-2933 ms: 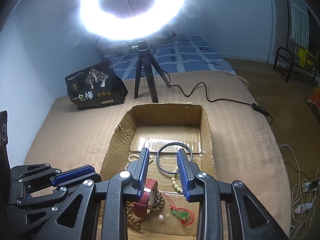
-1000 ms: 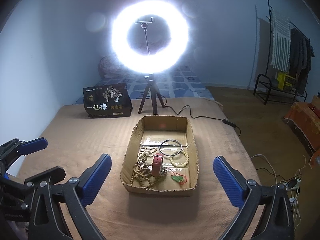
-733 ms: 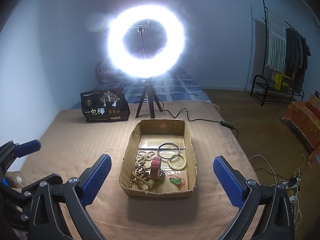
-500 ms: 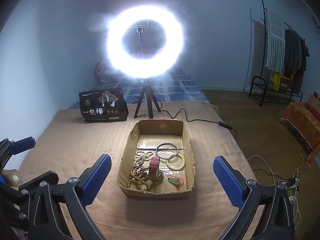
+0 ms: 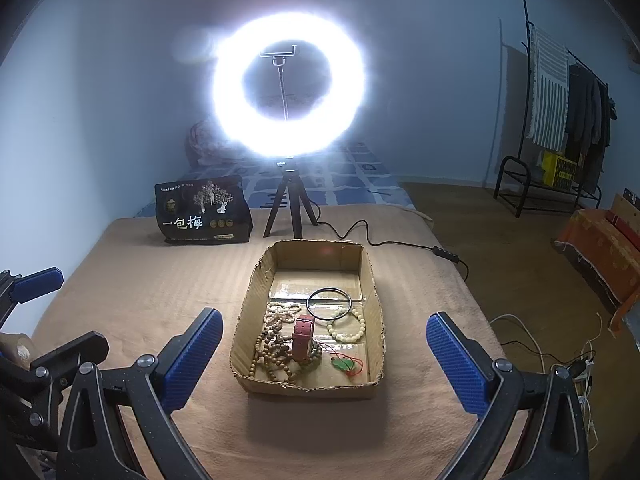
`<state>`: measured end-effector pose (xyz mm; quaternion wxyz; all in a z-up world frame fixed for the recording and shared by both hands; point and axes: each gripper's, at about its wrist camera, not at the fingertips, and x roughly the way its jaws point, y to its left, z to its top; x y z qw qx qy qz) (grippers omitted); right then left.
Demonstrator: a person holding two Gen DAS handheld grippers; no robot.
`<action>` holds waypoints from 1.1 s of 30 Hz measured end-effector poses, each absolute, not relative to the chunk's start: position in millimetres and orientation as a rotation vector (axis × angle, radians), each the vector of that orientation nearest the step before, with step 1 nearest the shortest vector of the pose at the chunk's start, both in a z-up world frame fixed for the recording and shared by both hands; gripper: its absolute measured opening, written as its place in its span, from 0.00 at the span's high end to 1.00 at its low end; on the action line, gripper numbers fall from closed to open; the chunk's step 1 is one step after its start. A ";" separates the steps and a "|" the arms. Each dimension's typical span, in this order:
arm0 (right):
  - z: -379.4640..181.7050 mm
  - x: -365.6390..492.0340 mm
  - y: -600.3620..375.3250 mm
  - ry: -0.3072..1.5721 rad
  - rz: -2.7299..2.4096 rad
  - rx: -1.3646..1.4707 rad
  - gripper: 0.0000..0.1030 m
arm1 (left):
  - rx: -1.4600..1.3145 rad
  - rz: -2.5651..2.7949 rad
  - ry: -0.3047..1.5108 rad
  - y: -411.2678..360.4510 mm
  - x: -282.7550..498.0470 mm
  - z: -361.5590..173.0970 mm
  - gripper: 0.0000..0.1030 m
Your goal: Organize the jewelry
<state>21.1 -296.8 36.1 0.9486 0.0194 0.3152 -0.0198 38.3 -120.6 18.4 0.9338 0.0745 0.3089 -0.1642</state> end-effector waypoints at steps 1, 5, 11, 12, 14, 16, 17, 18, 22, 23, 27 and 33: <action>36.3 21.0 -297.0 0.641 -0.040 0.040 0.00 | 0.153 -0.335 0.631 -120.7 38.2 18.5 0.01; 36.6 20.5 -298.1 0.638 -0.042 0.042 0.00 | 0.155 -0.335 0.629 -120.5 38.3 18.4 0.01; 36.8 20.5 -298.2 0.637 -0.043 0.042 0.00 | 0.156 -0.335 0.631 -120.6 38.3 18.5 0.01; 36.9 20.5 -298.4 0.637 -0.043 0.042 0.00 | 0.155 -0.334 0.631 -120.4 38.1 18.6 0.01; 36.8 20.6 -298.3 0.637 -0.042 0.041 0.00 | 0.153 -0.334 0.630 -120.4 38.0 18.4 0.01; 36.8 20.1 -299.0 0.637 -0.041 0.042 0.00 | 0.154 -0.332 0.630 -120.5 38.1 18.4 0.01; 36.8 20.1 -298.9 0.637 -0.042 0.042 0.00 | 0.155 -0.333 0.630 -120.3 38.1 18.3 0.01; 36.7 20.0 -299.0 0.637 -0.042 0.041 0.00 | 0.155 -0.334 0.631 -120.2 38.1 18.3 0.01; 37.3 19.7 -298.8 0.639 -0.039 0.040 0.00 | 0.159 -0.331 0.637 -121.4 38.2 18.9 0.01; 37.3 19.6 -299.1 0.639 -0.039 0.039 0.00 | 0.160 -0.330 0.638 -122.0 38.1 19.8 0.01; 37.0 19.8 -299.2 0.642 -0.037 0.040 0.00 | 0.161 -0.328 0.637 -123.2 37.3 20.6 0.01; 36.0 20.0 -298.7 0.643 -0.038 0.040 0.00 | 0.158 -0.329 0.639 -123.0 37.4 20.2 0.01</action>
